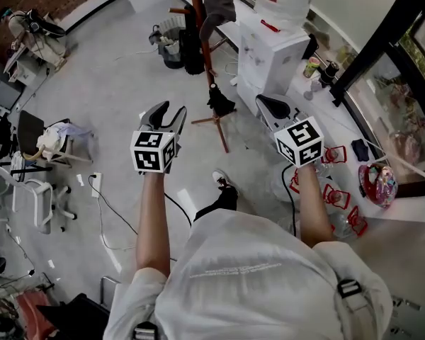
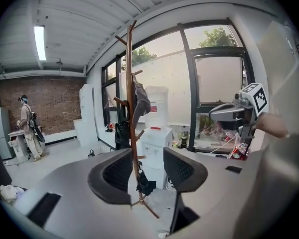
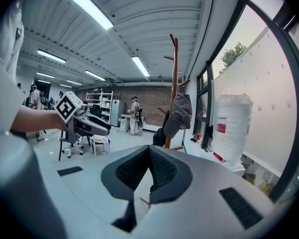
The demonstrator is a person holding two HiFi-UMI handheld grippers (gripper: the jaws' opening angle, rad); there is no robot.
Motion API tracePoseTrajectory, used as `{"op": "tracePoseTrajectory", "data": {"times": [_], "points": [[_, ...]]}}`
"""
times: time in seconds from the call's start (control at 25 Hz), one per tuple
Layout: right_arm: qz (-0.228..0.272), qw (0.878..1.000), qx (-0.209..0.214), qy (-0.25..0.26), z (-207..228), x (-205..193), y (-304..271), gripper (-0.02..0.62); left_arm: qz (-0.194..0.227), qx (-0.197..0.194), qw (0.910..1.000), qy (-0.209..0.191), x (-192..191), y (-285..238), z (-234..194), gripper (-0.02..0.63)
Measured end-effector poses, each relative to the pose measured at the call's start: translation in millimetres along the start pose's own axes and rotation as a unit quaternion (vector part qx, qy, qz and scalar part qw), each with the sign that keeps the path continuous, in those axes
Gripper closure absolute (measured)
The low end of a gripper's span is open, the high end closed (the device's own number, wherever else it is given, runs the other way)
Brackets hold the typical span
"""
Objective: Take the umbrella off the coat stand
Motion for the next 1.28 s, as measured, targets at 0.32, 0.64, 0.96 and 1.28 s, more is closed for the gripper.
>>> {"op": "tracePoseTrajectory", "data": {"times": [0.32,0.64,0.96,1.28], "points": [[-0.015,1.0,-0.006,-0.025,47.3,3.7,-85.2,0.572,-0.009,-0.001,0.9997,0.023,20.0,-98.7,-66.2,0.328],[-0.042,0.998,-0.004,-0.042,81.5,1.8,-159.9,0.572,-0.033,-0.017,0.9987,0.034,22.8,-191.4,-122.6,0.263],[-0.08,0.996,0.008,-0.039,93.8,-12.7,-199.9,0.572,-0.065,-0.033,0.9961,0.049,10.4,-257.6,-151.0,0.224],[-0.12,0.992,0.015,-0.035,103.4,-29.6,-217.1,0.572,-0.044,-0.034,0.9971,0.052,1.3,-291.6,-168.0,0.21]]}}
Point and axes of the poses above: the fingertips, and each gripper's own axes: y backward along the fingers, z to its right, x out of its top, the point moved 10 cm from there along y, backward along the fingers, and after that the axes turned 6 degrees about -x, right-handed, at the moved point
